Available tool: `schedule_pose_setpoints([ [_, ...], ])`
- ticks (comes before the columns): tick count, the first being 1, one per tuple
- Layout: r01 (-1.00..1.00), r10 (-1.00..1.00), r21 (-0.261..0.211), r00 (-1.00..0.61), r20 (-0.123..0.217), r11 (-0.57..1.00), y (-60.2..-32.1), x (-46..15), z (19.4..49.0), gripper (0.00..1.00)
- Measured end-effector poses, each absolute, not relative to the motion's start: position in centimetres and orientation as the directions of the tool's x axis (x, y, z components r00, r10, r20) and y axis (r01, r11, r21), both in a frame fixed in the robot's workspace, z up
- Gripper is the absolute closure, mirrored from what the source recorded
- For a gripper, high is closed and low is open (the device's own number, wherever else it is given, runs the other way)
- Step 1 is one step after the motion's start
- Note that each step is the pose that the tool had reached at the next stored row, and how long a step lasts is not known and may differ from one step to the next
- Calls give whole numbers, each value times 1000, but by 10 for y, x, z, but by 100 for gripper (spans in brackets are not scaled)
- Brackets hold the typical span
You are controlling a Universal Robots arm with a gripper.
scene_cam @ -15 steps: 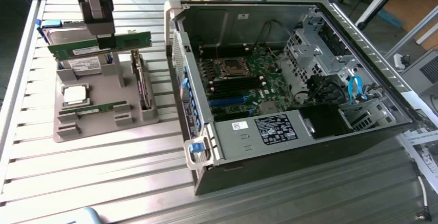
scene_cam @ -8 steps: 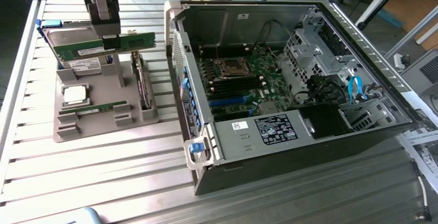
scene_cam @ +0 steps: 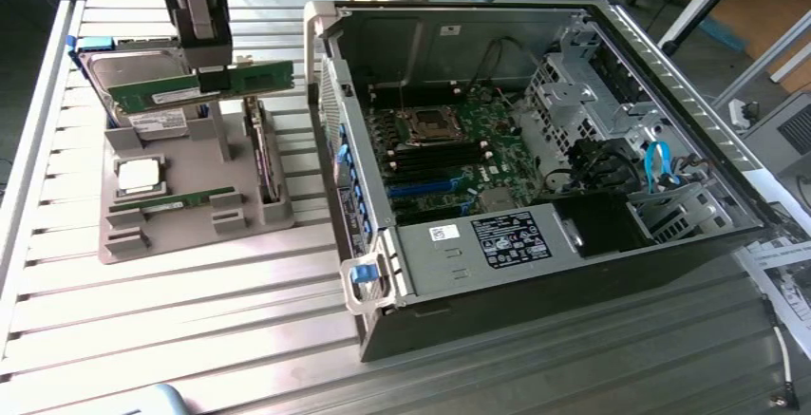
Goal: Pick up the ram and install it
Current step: 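Pick up the ram and move it above insertion slot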
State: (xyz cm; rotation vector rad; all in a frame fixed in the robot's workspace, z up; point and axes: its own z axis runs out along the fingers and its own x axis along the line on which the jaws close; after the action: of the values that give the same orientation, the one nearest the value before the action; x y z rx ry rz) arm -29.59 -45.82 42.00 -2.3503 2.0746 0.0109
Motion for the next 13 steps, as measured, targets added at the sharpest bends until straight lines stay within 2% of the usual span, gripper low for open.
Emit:
schedule_pose_setpoints([
  [13, -992, -992, 0, 124, -10, -124, -458, -288, 417, 86],
])
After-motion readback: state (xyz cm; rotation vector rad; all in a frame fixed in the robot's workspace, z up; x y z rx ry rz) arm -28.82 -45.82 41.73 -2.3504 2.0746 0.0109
